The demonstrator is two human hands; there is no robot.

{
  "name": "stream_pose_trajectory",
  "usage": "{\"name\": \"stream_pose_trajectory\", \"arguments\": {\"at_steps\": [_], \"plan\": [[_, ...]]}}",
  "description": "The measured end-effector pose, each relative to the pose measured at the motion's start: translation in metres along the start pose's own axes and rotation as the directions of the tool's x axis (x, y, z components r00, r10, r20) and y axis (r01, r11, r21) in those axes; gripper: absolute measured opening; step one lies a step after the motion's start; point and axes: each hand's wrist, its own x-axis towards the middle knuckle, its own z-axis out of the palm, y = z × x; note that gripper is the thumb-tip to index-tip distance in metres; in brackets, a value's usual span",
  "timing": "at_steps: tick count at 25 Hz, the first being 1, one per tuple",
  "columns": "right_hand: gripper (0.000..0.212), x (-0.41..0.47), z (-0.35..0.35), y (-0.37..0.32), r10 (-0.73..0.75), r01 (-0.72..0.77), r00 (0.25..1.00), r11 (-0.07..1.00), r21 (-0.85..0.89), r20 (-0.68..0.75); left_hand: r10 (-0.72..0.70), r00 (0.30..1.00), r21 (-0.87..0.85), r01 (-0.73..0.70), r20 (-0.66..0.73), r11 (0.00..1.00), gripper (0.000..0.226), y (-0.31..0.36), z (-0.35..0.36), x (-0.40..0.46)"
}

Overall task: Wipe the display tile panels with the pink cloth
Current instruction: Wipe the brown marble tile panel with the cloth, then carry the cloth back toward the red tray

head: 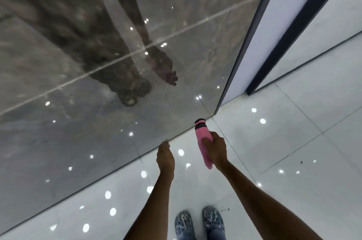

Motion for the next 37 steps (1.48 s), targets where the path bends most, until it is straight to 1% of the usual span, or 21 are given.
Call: {"name": "stream_pose_trajectory", "arguments": {"at_steps": [1, 3, 4, 6, 8, 9, 11, 14, 17, 19, 23, 28, 31, 35, 37], "plan": [[0.066, -0.027, -0.016, -0.023, -0.026, 0.026, 1.000, 0.999, -0.028, 0.010, -0.022, 1.000, -0.020, 0.022, 0.001, 1.000, 0.020, 0.017, -0.008, -0.032], [0.074, -0.078, -0.044, -0.057, -0.072, 0.073, 0.997, 0.995, -0.062, 0.012, -0.019, 1.000, -0.073, 0.020, 0.024, 0.997, 0.017, 0.043, -0.026, -0.096], [0.074, -0.102, -0.058, -0.071, -0.093, 0.093, 0.996, 0.993, -0.072, 0.003, -0.004, 1.000, -0.088, 0.005, 0.018, 0.996, 0.018, 0.051, -0.035, -0.127], [0.061, -0.163, -0.090, -0.106, -0.129, 0.131, 0.991, 0.987, -0.090, 0.027, 0.060, 0.998, -0.107, -0.061, -0.012, 0.992, 0.020, 0.069, -0.055, -0.196], [0.043, -0.220, -0.115, -0.126, -0.152, 0.159, 0.986, 0.982, -0.107, 0.065, 0.159, 0.987, -0.132, -0.158, -0.005, 0.979, 0.018, 0.078, -0.078, -0.264], [0.038, -0.246, -0.125, -0.130, -0.166, 0.177, 0.981, 0.978, -0.114, 0.098, 0.198, 0.980, -0.158, -0.197, -0.007, 0.968, 0.018, 0.077, -0.090, -0.291], [0.033, -0.285, -0.137, -0.132, -0.198, 0.221, 0.967, 0.964, -0.144, 0.161, 0.243, 0.970, -0.187, -0.244, -0.030, 0.952, 0.016, 0.063, -0.111, -0.325], [0.029, -0.325, -0.141, -0.123, -0.198, 0.241, 0.949, 0.957, -0.163, 0.244, 0.240, 0.967, -0.186, -0.252, -0.085, 0.950, 0.025, 0.033, -0.137, -0.358], [0.029, -0.351, -0.136, -0.129, -0.242, 0.295, 0.916, 0.947, -0.128, 0.321, 0.281, 0.940, -0.240, -0.323, -0.194, 0.915, 0.017, 0.027, -0.162, -0.388], [0.030, -0.366, -0.126, -0.128, -0.287, 0.359, 0.880, 0.924, -0.134, 0.378, 0.287, 0.925, -0.243, -0.347, -0.250, 0.906, 0.015, 0.021, -0.180, -0.399], [0.020, -0.404, -0.108, -0.119, -0.318, 0.416, 0.820, 0.902, -0.114, 0.476, 0.276, 0.900, -0.286, -0.377, -0.336, 0.881, 0.015, -0.005, -0.217, -0.432], [0.019, -0.482, -0.094, -0.090, -0.313, 0.486, 0.719, 0.865, -0.128, 0.620, 0.189, 0.859, -0.410, -0.407, -0.475, 0.817, 0.021, -0.060, -0.270, -0.494], [0.014, -0.535, -0.095, -0.061, -0.296, 0.536, 0.634, 0.835, -0.129, 0.715, 0.117, 0.831, -0.469, -0.416, -0.543, 0.779, 0.022, -0.108, -0.291, -0.542], [0.011, -0.602, -0.091, -0.020, -0.270, 0.582, 0.524, 0.806, -0.108, 0.808, 0.015, 0.759, -0.546, -0.481, -0.651, 0.686, 0.022, -0.174, -0.318, -0.599], [0.011, -0.629, -0.086, -0.001, -0.238, 0.589, 0.469, 0.802, -0.100, 0.851, -0.032, 0.732, -0.566, -0.496, -0.680, 0.658, 0.021, -0.197, -0.332, -0.618]]}}
